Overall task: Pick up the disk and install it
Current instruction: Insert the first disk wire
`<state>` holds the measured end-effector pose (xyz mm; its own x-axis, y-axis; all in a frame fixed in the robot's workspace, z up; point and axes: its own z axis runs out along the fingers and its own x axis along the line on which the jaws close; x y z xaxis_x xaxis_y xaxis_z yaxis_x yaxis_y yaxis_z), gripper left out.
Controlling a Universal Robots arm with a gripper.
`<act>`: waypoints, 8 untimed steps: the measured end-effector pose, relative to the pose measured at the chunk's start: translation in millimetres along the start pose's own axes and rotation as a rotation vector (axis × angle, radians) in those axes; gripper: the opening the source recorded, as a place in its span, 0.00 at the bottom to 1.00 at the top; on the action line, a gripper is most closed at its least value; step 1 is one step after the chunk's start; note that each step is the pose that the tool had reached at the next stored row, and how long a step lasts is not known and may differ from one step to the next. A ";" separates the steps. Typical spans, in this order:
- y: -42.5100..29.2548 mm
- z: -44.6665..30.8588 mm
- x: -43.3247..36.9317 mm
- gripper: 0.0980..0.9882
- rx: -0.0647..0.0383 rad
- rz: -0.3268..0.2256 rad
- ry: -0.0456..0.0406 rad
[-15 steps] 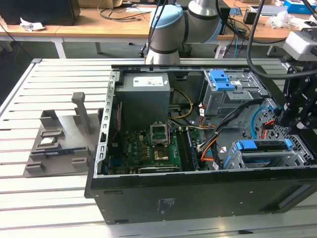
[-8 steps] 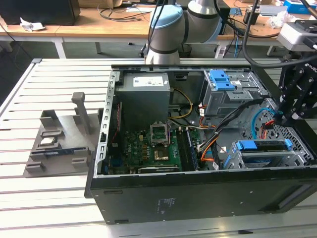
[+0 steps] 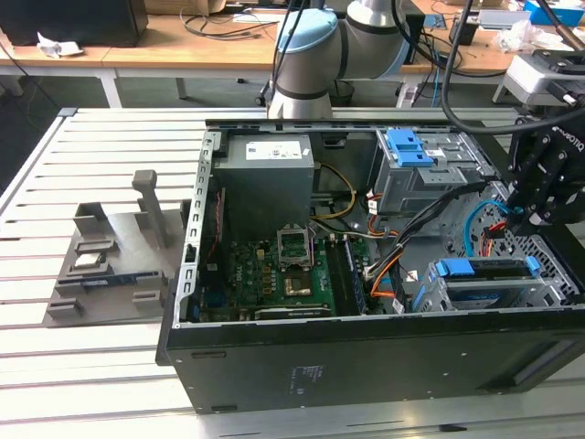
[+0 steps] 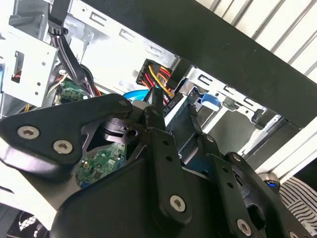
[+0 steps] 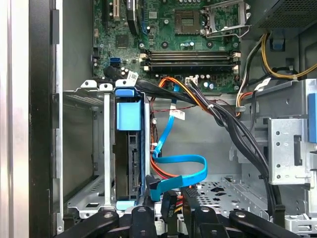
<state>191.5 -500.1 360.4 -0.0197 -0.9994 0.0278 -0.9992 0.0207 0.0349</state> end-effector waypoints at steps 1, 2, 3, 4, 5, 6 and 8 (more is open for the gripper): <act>0.0 -0.1 0.0 0.30 0.000 0.000 0.0005; 0.0 -0.1 0.0 0.30 0.000 0.000 0.0009; 0.0 0.0 0.0 0.30 0.000 0.000 0.0012; 0.0 0.0 0.0 0.30 0.000 0.000 0.0015; 0.0 0.0 0.0 0.30 0.000 0.000 0.0022; 0.0 0.0 0.0 0.28 0.000 0.000 0.0026; 0.0 0.0 0.0 0.21 0.000 0.000 0.0033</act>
<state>191.5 -500.1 360.3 -0.0197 -0.9993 0.0311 -0.9992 0.0208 0.0349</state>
